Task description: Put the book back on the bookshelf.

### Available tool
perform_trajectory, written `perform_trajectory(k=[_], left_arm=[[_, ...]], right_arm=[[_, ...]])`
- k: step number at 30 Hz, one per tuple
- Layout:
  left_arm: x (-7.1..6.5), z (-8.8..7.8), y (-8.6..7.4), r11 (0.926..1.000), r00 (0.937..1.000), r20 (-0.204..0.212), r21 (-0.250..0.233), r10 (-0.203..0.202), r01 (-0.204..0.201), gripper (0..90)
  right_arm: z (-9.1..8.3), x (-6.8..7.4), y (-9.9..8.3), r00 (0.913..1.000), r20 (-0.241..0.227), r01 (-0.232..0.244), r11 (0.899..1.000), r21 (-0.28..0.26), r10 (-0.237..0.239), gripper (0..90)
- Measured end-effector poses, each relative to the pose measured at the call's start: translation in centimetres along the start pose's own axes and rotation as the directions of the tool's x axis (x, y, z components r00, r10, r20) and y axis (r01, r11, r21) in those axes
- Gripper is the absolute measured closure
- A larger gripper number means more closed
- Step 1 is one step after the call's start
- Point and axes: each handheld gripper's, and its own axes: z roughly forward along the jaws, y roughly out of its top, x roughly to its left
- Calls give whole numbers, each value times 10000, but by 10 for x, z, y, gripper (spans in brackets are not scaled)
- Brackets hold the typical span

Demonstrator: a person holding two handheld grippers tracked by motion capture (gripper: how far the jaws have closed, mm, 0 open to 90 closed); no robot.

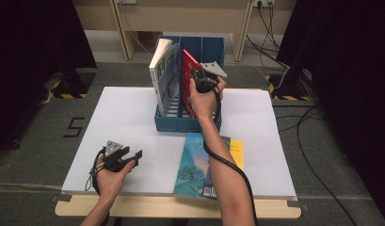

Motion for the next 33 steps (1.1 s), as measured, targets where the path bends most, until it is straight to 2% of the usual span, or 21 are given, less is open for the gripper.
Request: perform_trajectory(k=[6, 14, 22, 28, 33], left_arm=[[-2, 1, -1, 10000, 10000, 66, 47, 36, -36, 396], [0, -1, -1, 10000, 10000, 22, 65, 13, -13, 396], [0, -1, -1, 10000, 10000, 29, 83, -7, 7, 396], [0, 0, -2, 10000, 10000, 22, 66, -15, 14, 396], [1, 0, -2, 10000, 10000, 28, 80, -15, 15, 396]], right_arm=[[-13, -2, -4, 9999, -69, 89, 9989, 466, -86, 784], [-23, 1, -11, 9996, -162, 224, 9984, 528, -216, 771], [-32, 2, -13, 9999, -127, 116, 9978, 649, -108, 735], [-32, 3, -8, 10000, -82, -34, 9977, 676, 39, 719], [-26, 4, -3, 9998, -163, -88, 9956, 935, 104, 702]])
